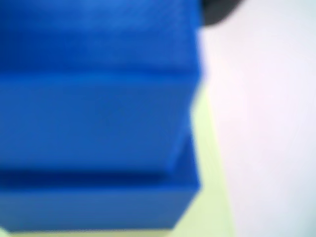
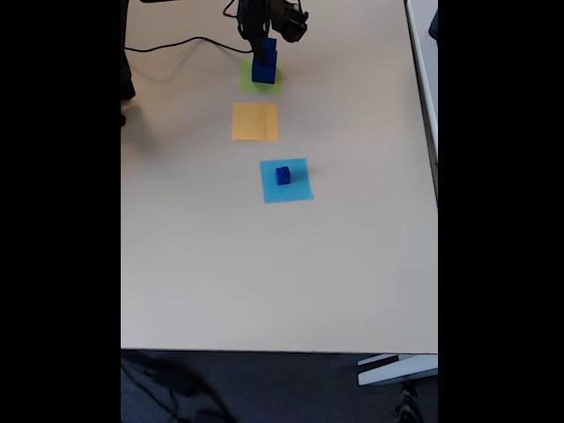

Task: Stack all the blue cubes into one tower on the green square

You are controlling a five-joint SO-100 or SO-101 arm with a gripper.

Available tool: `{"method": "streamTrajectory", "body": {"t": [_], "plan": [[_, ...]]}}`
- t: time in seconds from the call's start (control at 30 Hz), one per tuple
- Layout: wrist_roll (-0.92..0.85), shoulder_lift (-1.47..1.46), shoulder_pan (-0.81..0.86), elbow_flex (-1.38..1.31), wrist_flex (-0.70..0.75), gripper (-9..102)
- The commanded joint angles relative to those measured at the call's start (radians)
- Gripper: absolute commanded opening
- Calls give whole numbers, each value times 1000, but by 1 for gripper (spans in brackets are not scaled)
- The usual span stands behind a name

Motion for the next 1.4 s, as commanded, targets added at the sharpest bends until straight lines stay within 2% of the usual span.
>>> {"method": "streamTrajectory", "body": {"t": [0.0,0.13,0.5,0.7,0.87,1.13,1.37], "plan": [[6,3,-6,-55,-8,25],[6,-14,-12,-84,-5,30],[-18,-15,-3,-115,23,34],[-44,-80,-3,-316,110,36],[-103,-143,9,-509,98,35],[-385,-143,72,-611,-149,34],[-637,-31,155,-520,-299,34]]}}
